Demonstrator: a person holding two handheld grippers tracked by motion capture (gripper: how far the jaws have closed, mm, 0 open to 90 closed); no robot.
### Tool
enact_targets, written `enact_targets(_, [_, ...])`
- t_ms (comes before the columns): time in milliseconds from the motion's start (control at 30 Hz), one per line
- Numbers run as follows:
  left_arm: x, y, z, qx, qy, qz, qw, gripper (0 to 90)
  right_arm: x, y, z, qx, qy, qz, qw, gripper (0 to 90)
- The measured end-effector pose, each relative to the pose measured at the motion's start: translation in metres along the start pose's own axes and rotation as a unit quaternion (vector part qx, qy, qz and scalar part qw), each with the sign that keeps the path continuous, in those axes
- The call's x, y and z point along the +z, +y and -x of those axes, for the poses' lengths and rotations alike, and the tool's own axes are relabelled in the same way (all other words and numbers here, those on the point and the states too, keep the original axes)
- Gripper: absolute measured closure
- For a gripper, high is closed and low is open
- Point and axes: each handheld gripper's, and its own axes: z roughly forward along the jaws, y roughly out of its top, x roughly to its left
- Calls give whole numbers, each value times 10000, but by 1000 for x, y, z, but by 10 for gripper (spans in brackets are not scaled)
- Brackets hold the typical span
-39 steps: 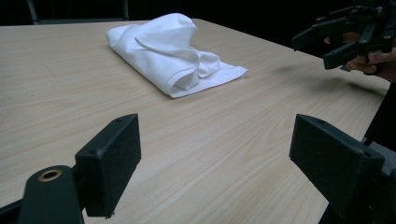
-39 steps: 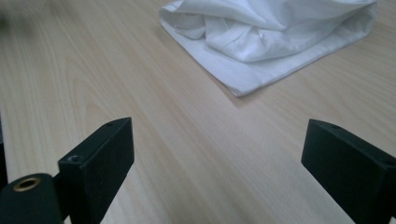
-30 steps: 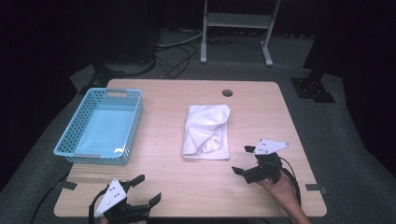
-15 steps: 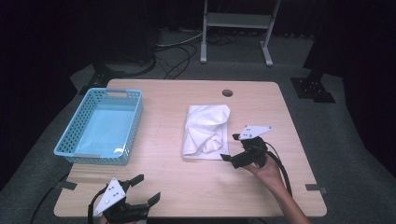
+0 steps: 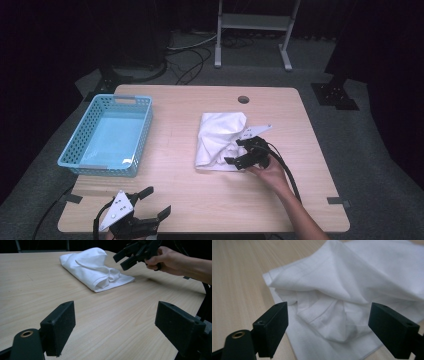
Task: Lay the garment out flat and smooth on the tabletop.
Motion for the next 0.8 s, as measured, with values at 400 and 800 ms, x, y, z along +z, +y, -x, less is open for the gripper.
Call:
enact_targets(400, [0,0,0,7,0,-10,10000,160,33,3,4,-60,-25,-668,9977,303])
enact_targets(800, [-1,0,2,45,0,-20,10000,160,30,1,-2,-170,-105,-733,9971,357])
